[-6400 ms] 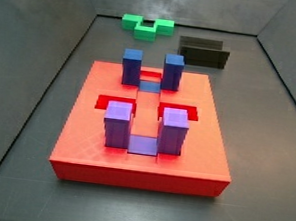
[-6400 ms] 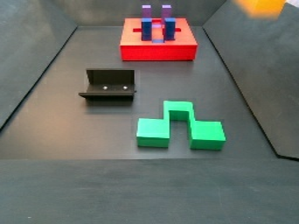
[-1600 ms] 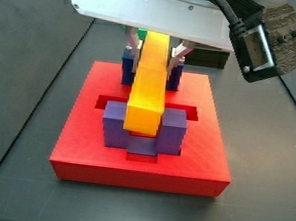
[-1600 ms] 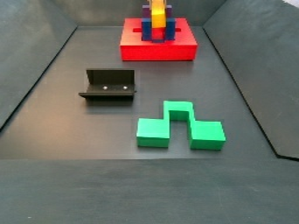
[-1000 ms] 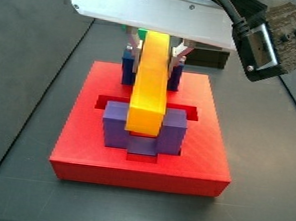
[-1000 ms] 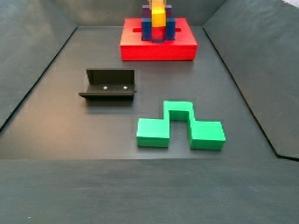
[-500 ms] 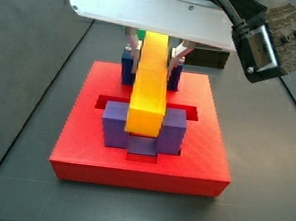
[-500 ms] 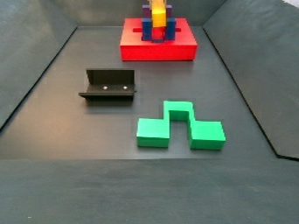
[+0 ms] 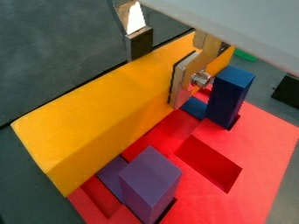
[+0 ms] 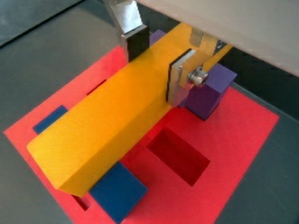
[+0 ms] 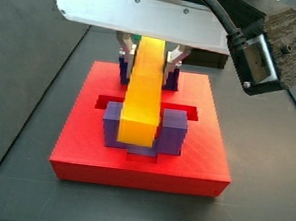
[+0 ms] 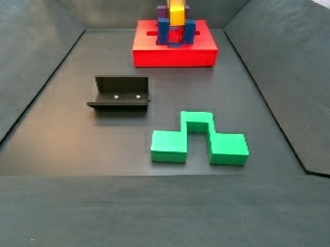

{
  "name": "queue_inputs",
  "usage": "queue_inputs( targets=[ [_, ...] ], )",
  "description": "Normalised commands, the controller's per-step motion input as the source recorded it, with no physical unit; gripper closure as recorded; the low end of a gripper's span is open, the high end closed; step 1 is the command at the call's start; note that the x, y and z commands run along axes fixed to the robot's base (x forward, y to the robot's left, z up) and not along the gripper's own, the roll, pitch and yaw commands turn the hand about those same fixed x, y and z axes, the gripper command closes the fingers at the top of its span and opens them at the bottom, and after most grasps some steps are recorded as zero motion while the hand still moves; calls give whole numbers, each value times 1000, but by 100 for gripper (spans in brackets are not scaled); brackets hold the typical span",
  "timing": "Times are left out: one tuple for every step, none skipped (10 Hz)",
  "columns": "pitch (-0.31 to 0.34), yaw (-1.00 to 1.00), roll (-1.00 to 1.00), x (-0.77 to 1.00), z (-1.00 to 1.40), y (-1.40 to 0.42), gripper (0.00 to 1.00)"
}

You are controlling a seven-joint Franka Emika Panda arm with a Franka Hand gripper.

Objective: Pick up the yellow object. Move up. Move to above the board. Insert the yellow object.
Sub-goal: Insert the yellow object.

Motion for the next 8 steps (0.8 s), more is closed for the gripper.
queue_inputs(
  targets=[
    [86,40,224,131,-86,-77,100],
    [90,26,233,180,-97,-69,100],
    [84,3,177,234,-103,-6,100],
    [73,0,149,257,-114,0,100],
    [64,9,166,234,-137,0,100],
    [60,31,179,229,-157,0,100],
    [61,51,177,226,-166,0,100],
    [61,80,191,154,-166,0,100]
  ],
)
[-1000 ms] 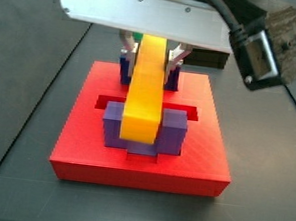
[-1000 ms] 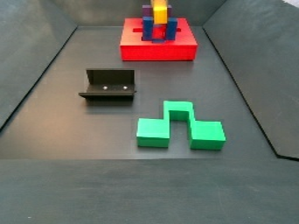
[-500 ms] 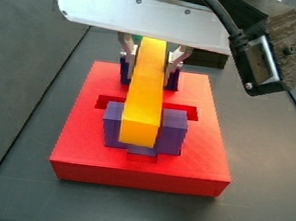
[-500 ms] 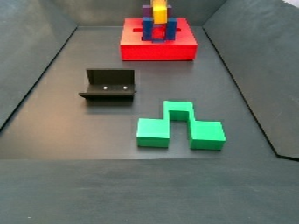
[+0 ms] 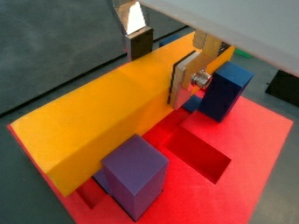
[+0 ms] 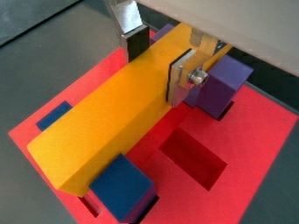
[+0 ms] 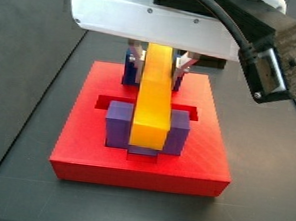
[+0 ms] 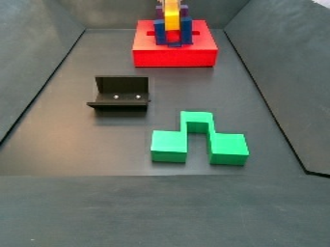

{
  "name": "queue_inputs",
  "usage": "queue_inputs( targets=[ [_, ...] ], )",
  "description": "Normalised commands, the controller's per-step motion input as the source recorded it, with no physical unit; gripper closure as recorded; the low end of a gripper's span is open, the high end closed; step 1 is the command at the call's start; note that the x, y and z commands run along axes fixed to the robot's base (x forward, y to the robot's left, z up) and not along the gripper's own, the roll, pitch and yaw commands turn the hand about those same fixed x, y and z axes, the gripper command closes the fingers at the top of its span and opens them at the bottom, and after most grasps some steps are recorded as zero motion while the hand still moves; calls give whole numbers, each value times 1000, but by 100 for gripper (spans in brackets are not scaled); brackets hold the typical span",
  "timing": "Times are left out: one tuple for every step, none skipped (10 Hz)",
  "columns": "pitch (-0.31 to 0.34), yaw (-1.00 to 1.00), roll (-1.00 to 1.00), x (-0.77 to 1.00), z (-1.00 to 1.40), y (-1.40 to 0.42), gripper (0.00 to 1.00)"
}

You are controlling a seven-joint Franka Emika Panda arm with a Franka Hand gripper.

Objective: Pick up the yellow object. Move up. Move to above the board. Insert the yellow object.
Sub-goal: Insert the yellow object.

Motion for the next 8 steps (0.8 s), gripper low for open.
queue_inputs(
  targets=[
    [56,97,206,111,-191,0,100],
    [61,126,177,29,-69,49,100],
    [27,154,101,23,-49,86,100],
    [21,129,79,0,-103,60,100],
    [0,120,24,0,-149,71,100],
    [0,120,9,0,-191,51,100],
    [0,103,24,11,-243,20,100],
    [0,83,31,46,-297,17,100]
  ],
)
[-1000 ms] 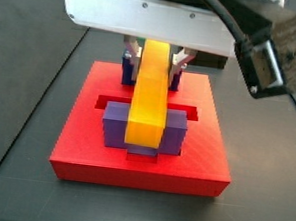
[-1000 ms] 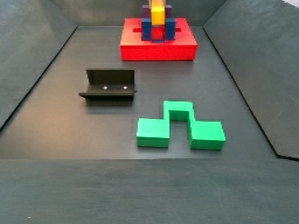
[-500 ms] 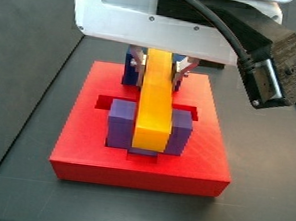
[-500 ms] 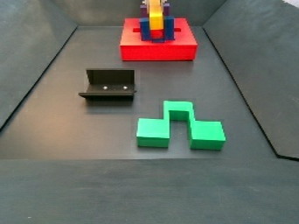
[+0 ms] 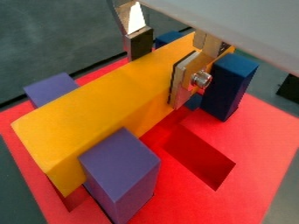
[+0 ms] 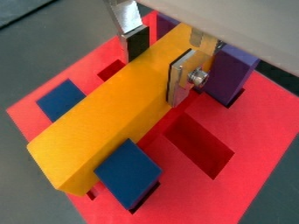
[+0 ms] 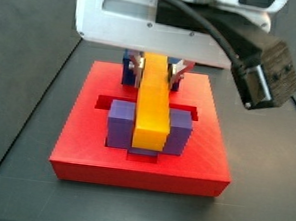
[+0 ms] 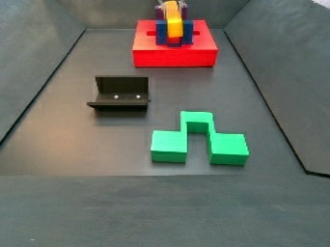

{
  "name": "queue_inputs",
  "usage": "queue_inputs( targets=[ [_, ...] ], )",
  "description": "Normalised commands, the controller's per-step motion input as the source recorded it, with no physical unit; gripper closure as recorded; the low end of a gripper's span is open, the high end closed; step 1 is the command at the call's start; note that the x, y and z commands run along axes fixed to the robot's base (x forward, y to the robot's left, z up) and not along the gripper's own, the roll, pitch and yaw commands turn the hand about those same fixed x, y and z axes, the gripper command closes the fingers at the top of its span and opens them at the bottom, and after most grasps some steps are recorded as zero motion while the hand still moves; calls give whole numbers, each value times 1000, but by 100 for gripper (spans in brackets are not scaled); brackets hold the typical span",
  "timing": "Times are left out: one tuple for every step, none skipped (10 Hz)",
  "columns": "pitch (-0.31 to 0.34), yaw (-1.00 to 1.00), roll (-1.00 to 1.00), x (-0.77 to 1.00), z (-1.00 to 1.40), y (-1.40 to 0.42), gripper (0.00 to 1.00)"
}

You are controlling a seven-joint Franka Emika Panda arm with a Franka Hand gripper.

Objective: Pick up the yellow object. Move up. Move to above the board. Insert the yellow object.
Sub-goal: Insert the yellow object.

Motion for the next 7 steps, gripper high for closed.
queue_inputs(
  targets=[
    [0,83,50,43,-334,17,100],
    [0,89,49,37,-337,31,100],
    [0,97,44,51,-314,37,100],
    [0,97,33,57,-286,29,100],
    [0,74,20,43,-254,0,100],
    [0,43,0,54,-180,0,100],
    [0,0,0,23,-100,-100,100]
  ],
)
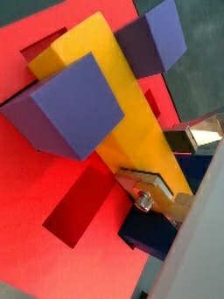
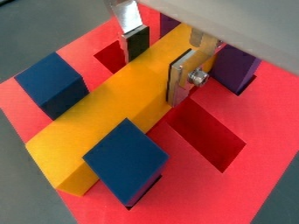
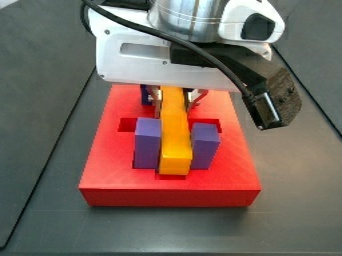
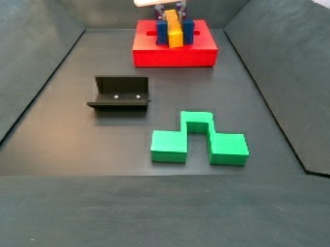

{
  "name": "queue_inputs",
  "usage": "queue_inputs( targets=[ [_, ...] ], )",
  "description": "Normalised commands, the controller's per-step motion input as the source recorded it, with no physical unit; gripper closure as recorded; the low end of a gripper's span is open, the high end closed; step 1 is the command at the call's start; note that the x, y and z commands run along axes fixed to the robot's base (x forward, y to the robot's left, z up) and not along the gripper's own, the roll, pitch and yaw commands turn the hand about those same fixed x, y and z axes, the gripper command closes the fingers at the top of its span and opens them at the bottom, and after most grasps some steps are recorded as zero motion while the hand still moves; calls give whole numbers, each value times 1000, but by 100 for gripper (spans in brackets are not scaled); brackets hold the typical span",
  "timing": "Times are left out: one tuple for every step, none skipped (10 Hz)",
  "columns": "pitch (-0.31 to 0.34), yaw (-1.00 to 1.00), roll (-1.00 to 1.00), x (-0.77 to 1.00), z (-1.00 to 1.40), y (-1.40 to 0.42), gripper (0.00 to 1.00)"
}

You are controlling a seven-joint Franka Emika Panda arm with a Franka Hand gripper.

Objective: Pick up the yellow object. Move up. Move to above the board. Insert the yellow object.
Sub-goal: Insert the yellow object.

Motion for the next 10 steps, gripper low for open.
queue_inputs(
  targets=[
    [0,-114,-29,23,-83,-114,100],
    [0,-100,-34,14,-109,-60,100],
    [0,-63,0,29,-131,-31,100],
    [0,-51,0,20,-169,-17,100],
    [0,-51,0,29,-154,-11,100],
    [0,-77,6,97,-126,-100,100],
    [13,-234,76,117,-183,-154,100],
    [19,-269,40,74,-163,-80,100],
    [1,-229,10,43,-129,-49,100],
    [0,-197,1,17,-174,-20,100]
  ],
)
